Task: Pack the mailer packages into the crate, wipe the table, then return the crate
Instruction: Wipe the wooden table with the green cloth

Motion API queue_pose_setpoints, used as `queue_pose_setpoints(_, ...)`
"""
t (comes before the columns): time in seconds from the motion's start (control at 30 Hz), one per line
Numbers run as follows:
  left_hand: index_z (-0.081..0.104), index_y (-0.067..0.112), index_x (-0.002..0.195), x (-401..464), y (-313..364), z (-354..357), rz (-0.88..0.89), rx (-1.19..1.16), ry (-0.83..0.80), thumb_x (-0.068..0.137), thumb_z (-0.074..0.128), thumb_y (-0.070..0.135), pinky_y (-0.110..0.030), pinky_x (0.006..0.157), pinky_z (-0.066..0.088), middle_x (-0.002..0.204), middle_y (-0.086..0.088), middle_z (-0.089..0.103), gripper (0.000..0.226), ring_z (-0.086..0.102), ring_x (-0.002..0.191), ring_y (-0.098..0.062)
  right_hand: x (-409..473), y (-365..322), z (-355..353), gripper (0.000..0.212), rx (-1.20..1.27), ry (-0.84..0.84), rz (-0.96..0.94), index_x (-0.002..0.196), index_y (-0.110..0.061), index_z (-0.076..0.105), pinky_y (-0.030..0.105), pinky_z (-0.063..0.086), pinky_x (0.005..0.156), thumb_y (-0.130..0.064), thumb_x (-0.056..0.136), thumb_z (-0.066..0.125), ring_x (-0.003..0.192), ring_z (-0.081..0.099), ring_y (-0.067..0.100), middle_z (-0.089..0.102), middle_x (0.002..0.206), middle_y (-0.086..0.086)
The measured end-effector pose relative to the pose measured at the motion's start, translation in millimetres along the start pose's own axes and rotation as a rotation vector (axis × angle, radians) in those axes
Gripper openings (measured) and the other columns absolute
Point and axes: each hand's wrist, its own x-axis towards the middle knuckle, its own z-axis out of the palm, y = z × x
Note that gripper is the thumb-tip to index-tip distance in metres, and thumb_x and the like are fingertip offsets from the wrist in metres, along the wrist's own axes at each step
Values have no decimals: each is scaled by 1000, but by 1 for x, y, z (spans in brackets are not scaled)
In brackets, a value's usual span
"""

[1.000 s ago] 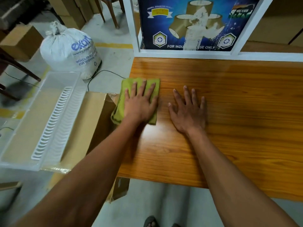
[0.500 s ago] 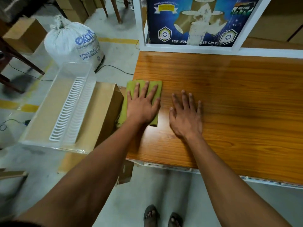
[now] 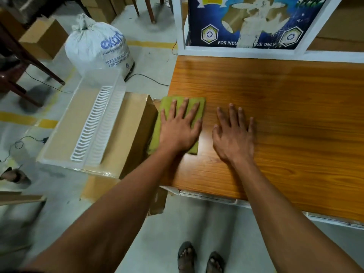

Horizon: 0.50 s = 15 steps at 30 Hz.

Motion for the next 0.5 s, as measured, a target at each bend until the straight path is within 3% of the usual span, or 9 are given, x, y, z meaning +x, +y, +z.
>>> queue_pose_setpoints(0.1,1,48,167,7,2,-2,-20,-4,5,106,9,68,-66,127,2,178,7,-3,65,-8,164,-30,1,3,-2,65,-5,10,3,168,-39,-2,58,-6,129,-54,107,13,163,-10,25,-10,177,0)
queue_pose_setpoints(0.3,-4,50,166,-117,4,13,9,-10,-5,108,15,65,-63,129,-2,178,11,-10,63,-16,163,-25,1,0,-2,65,23,-16,14,168,-39,-6,59,-7,128,-54,107,12,162,-16,26,-17,176,1)
queue_pose_setpoints(0.5,-4,51,165,-3,9,3,12,-22,3,105,7,70,-66,127,-3,177,9,-10,64,-13,163,-28,3,2,1,64,8,0,18,168,-39,-3,59,-7,129,-54,108,13,163,-13,26,-14,176,0)
